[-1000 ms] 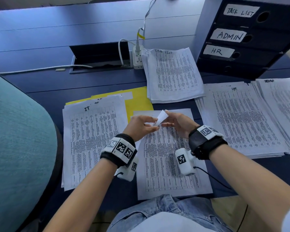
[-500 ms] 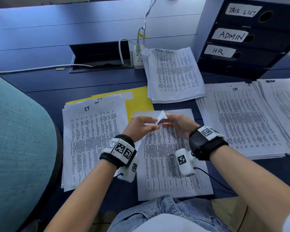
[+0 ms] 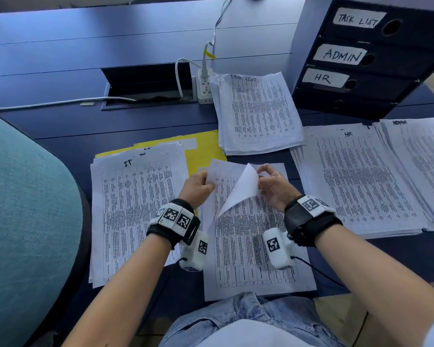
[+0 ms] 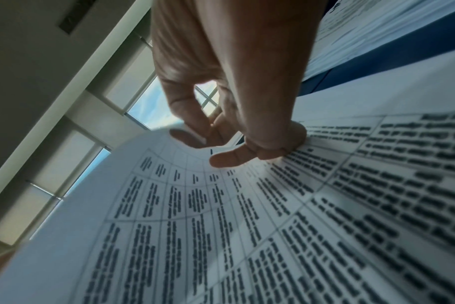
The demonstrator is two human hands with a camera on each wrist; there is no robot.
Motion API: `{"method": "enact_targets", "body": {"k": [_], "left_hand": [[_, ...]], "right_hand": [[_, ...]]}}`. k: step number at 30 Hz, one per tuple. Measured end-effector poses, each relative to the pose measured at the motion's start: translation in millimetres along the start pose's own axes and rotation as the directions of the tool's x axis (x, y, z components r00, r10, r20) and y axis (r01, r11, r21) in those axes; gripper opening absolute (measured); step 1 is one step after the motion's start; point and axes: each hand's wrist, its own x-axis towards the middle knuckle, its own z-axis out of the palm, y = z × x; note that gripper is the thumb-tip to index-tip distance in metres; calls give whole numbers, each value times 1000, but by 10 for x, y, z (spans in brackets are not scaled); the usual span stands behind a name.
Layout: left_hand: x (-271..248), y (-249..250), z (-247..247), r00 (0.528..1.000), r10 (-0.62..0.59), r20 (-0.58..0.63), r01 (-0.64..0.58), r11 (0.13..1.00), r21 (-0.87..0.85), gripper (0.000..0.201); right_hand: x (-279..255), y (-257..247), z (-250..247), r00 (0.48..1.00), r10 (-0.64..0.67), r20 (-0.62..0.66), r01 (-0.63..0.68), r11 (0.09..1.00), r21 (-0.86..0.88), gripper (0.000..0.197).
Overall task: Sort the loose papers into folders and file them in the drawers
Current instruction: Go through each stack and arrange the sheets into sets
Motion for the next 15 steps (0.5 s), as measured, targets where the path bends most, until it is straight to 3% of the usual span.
{"method": "enact_targets", "body": {"k": [5,9,12,15], "left_hand": [[-42,71,-14,999,-1,36,7,987,-161,37],[-80,112,11,992,30,119,-9,984,-177,56],[-110,147,26,987,43,153,-14,983,-185,42],[-78,125,14,997,61,56,-58,997,-58,22]], "right_hand": [[3,-7,-71,1000,-8,-18,9,999,33,70],[-113,-127,-156,981,-68,182,88,991,-105,91],[-228,-201,-209,949,-100,298,216,897,-386,77],[-369,-266,-218,929,-120,349,345,619,-706,40]]}}
